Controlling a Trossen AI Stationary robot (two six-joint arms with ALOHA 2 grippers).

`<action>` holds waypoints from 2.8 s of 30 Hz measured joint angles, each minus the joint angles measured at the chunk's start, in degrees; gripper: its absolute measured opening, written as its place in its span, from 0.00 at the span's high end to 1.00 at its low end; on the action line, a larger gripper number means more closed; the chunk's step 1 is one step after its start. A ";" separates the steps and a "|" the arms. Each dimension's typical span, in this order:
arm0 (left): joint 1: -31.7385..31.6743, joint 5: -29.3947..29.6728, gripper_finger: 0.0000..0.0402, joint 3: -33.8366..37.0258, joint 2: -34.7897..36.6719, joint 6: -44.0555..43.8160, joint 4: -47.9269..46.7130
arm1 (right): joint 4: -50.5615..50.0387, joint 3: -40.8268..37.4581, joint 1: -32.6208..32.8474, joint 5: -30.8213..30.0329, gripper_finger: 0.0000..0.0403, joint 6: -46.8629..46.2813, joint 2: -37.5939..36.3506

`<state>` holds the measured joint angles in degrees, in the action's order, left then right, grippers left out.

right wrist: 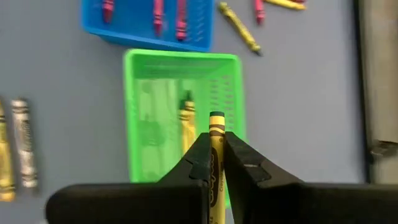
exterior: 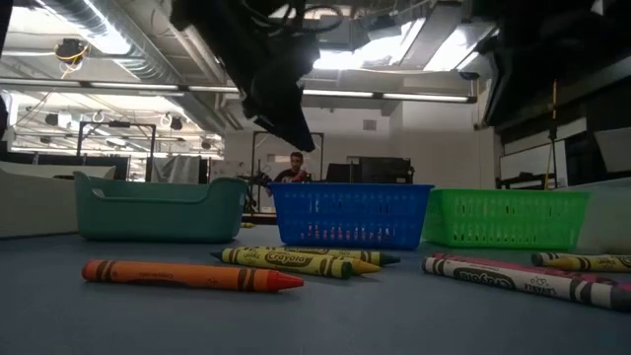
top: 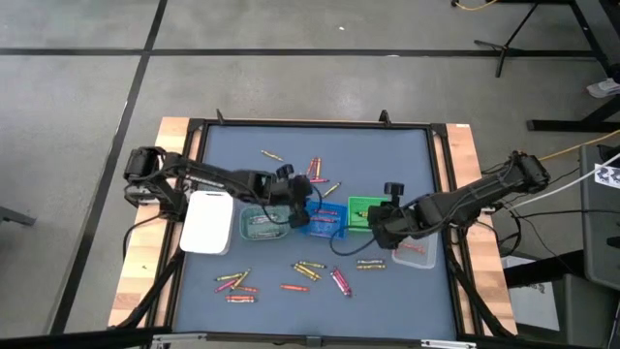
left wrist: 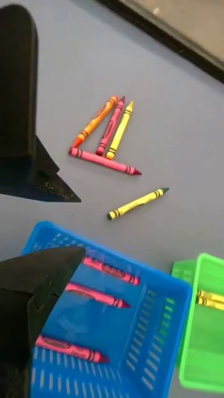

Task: Sort crayons
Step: Put the green crayon into the green bin, then put the yellow crayon into the white bin

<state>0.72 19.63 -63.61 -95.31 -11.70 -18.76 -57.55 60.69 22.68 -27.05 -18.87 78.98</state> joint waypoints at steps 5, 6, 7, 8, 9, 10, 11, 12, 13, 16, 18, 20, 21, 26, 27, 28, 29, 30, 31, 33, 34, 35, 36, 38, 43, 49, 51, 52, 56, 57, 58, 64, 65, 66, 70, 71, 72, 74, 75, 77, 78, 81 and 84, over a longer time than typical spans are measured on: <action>-2.53 -2.11 0.75 0.00 0.00 -0.16 0.38 | 7.38 -4.05 0.02 0.71 0.94 4.77 0.00; -2.81 -2.20 0.75 0.00 0.00 -0.16 0.56 | 8.19 -4.59 0.02 0.71 0.94 5.46 0.00; -3.10 -2.20 0.76 0.00 0.00 -0.18 0.71 | 8.38 -4.95 0.02 0.68 0.94 5.66 0.00; -3.32 -2.20 0.76 0.00 0.00 -0.18 0.93 | 8.67 -5.39 0.02 0.68 0.94 5.69 0.00; -3.48 -2.20 0.77 0.00 0.00 -0.16 1.19 | 8.74 -5.72 0.02 0.68 0.94 5.71 0.00; -3.54 -2.18 0.78 0.00 0.00 -0.11 1.33 | 9.36 -6.18 0.02 0.64 0.94 5.71 0.00; -3.55 -2.18 0.78 0.00 0.00 0.07 1.33 | 10.05 -6.64 0.02 0.62 0.94 5.72 0.00; -3.51 -2.19 0.79 0.00 0.00 0.10 1.32 | 10.71 -7.11 0.02 0.63 0.94 5.72 0.00; -3.49 -2.20 0.79 0.00 0.00 0.10 1.31 | 11.17 -7.50 0.02 0.65 0.94 5.67 0.00; -3.46 -2.23 0.80 0.00 0.00 0.19 1.33 | 11.71 -8.14 0.04 0.68 0.94 5.41 0.00; -3.50 -2.22 0.80 0.00 0.00 0.24 1.31 | 11.51 -8.31 0.05 0.62 0.94 5.39 0.00; -3.50 -2.20 0.80 0.00 0.00 0.30 1.31 | 11.55 -8.31 0.04 0.55 0.93 5.39 0.00; -3.64 -2.22 0.80 0.00 0.00 0.58 1.31 | 11.54 -8.31 0.04 0.55 0.92 5.39 0.00; -4.65 -2.41 0.80 0.00 0.75 3.33 1.45 | 11.58 -8.31 0.04 0.18 0.81 5.35 0.00; -5.09 -2.42 0.80 0.00 1.26 3.36 1.17 | 11.60 -8.31 0.06 -0.57 0.78 5.30 0.00; -5.66 -2.46 0.80 0.00 1.62 3.36 1.01 | 11.64 -8.31 0.06 -1.50 0.76 5.28 0.00; -6.31 -2.58 0.80 0.00 2.13 3.41 1.10 | 11.64 -8.31 0.04 -2.25 0.74 5.26 0.00; -7.13 -2.66 0.80 0.00 2.76 3.62 0.91 | 11.68 -8.31 0.04 -2.90 0.72 5.23 0.00; -7.98 -2.63 0.80 0.00 3.32 4.30 0.76 | 11.65 -8.31 0.04 -3.48 0.70 5.26 0.00; -9.87 -2.63 0.80 0.00 4.16 5.98 1.02 | 11.68 -8.31 0.04 -4.51 0.68 5.24 0.00; -10.97 -2.66 0.80 0.00 4.54 6.64 0.80 | 11.66 -8.31 0.04 -4.66 0.67 5.26 0.00; -12.06 -2.81 0.80 0.00 4.71 7.53 0.87 | 11.65 -8.31 0.04 -4.67 0.67 5.26 0.00; -13.32 -3.49 0.80 0.00 4.79 8.54 1.33 | 11.67 -8.31 0.04 -4.66 0.67 5.25 0.00; -16.29 -6.18 0.80 0.00 4.78 10.99 1.41 | 11.71 -8.31 0.06 -4.64 0.66 5.26 0.00; -25.23 -14.25 0.80 0.00 4.21 13.85 1.10 | 11.98 -8.31 0.04 -4.45 0.66 5.26 0.00; -36.16 -22.12 0.80 0.00 4.20 14.69 0.58 | 13.52 -8.31 0.04 -4.43 0.66 5.28 0.00; -38.79 -23.80 0.80 0.00 4.15 17.59 -0.43 | 14.15 -8.31 0.05 -4.43 0.66 5.28 0.00; -39.78 -23.91 0.80 0.00 4.03 19.18 -1.05 | 14.35 -8.31 0.06 -4.43 0.66 5.27 0.00; -42.74 -24.10 0.80 0.00 2.89 25.82 -3.40 | 14.40 -8.31 0.06 -4.43 0.66 5.26 0.00; -43.24 -24.10 0.80 0.00 2.47 27.24 -4.12 | 14.40 -8.31 0.04 -4.43 0.66 5.28 0.00; -43.64 -24.10 0.80 0.00 1.95 28.85 -5.02 | 14.41 -8.31 0.04 -4.43 0.66 5.28 0.00; -44.35 -24.10 0.82 0.00 -1.51 37.95 -8.65 | 14.46 -8.31 0.06 -4.43 0.66 5.28 0.00; -44.38 -24.10 0.82 0.00 -2.08 39.00 -9.08 | 14.48 -8.31 0.06 -4.43 0.66 5.28 0.00; -44.37 -24.10 0.83 0.00 -2.60 39.83 -9.33 | 14.52 -8.31 0.04 -4.43 0.66 5.28 0.00; -44.33 -24.12 0.85 0.00 -4.41 42.16 -9.21 | 14.57 -8.31 0.04 -4.43 0.66 5.28 0.00; -44.33 -24.10 0.85 0.00 -4.80 42.30 -9.25 | 14.57 -8.31 0.05 -4.43 0.66 5.28 0.00; -44.33 -24.10 0.86 0.00 -5.23 42.31 -9.40 | 14.59 -8.31 0.06 -4.43 0.66 5.28 0.00; -44.33 -24.08 0.86 0.00 -6.12 42.31 -9.78 | 14.62 -8.31 0.04 -4.43 0.66 5.28 0.00; -44.33 -23.89 0.87 0.00 -6.47 42.28 -10.08 | 14.64 -8.31 0.04 -4.43 0.66 5.28 0.00; -44.22 -23.30 0.87 0.00 -7.11 42.26 -10.19 | 14.65 -8.31 0.06 -4.43 0.66 5.28 0.00; -44.13 -23.16 0.87 0.00 -7.31 42.24 -10.18 | 14.66 -8.29 0.05 -4.43 0.66 5.28 0.00; -43.95 -23.14 0.85 0.00 -7.45 41.86 -10.17 | 14.66 -8.29 0.05 -4.43 0.66 5.28 0.00; -43.57 -23.11 0.82 0.00 -7.45 39.35 -10.16 | 14.66 -8.29 0.05 -4.43 0.66 5.28 0.00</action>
<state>-42.85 -3.49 -63.61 -102.76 27.65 -28.93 -42.89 52.40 22.73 -31.48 -13.58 78.98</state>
